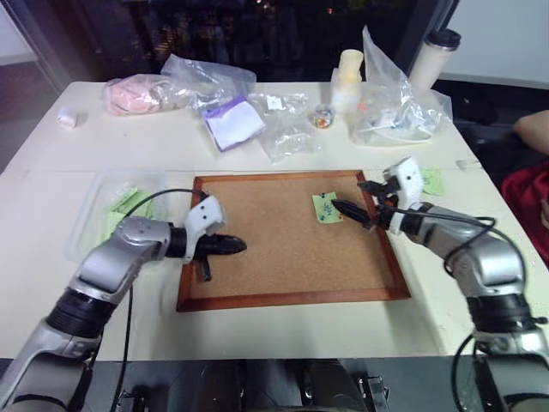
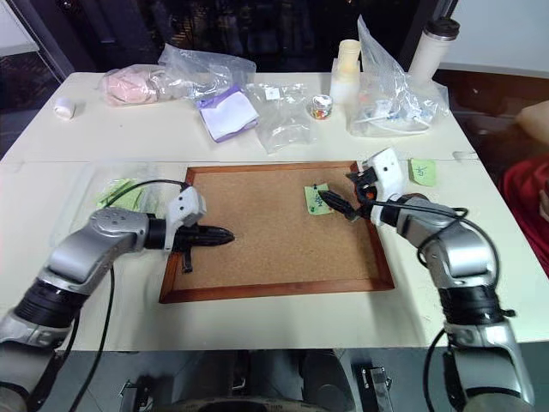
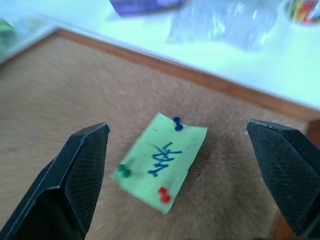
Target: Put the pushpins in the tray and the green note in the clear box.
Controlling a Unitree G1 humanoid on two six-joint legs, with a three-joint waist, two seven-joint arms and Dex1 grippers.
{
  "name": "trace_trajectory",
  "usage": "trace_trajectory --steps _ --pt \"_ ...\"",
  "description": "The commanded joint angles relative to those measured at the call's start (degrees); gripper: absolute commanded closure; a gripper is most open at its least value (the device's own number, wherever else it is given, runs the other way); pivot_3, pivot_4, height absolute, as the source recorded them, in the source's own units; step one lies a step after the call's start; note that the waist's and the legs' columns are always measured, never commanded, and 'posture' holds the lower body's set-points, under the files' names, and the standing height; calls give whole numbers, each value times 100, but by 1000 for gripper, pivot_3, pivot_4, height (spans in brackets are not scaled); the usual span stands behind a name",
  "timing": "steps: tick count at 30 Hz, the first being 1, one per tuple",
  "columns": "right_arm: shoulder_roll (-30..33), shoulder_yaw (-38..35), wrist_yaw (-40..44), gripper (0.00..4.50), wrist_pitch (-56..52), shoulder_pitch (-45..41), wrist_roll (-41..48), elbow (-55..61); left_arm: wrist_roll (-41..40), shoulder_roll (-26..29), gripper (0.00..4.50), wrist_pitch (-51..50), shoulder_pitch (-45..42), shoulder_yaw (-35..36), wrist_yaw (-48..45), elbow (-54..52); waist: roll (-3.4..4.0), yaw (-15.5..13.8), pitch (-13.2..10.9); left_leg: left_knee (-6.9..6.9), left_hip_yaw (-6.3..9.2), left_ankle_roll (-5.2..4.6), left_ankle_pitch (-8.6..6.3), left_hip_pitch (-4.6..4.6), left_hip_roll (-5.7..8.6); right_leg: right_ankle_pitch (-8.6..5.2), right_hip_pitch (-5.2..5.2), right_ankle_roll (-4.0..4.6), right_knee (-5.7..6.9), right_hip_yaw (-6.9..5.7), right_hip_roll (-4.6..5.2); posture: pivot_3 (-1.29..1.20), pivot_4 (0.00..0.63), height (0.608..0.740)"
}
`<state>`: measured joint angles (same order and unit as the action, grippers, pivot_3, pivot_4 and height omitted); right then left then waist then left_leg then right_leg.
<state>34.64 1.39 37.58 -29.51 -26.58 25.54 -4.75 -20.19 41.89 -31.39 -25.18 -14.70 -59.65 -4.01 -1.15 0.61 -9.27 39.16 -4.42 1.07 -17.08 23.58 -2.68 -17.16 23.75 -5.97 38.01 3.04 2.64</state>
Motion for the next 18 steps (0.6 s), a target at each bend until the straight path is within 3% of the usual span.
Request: trace_trajectory --steps 1,15,18 --pt "-108 158 242 0 769 -434 -550 -632 380 38 4451 323 60 -138 -80 131 1 12 0 0 -4 0 0 0 1 0 0 0 0 1 3 0 150 734" --pt "-657 404 871 0 1910 -1313 -1419 -2296 484 -196 4451 183 233 -21 37 -108 8 12 3 3 0 0 0 -25 0 1 -23 -1 9 -1 4 0 150 734" --pt "-718 409 993 751 2011 -1407 -1528 -2593 511 -220 4500 153 268 -1 63 -154 8 2 3 3 0 1 0 -25 -1 1 -24 -1 8 -1 4 0 150 734"
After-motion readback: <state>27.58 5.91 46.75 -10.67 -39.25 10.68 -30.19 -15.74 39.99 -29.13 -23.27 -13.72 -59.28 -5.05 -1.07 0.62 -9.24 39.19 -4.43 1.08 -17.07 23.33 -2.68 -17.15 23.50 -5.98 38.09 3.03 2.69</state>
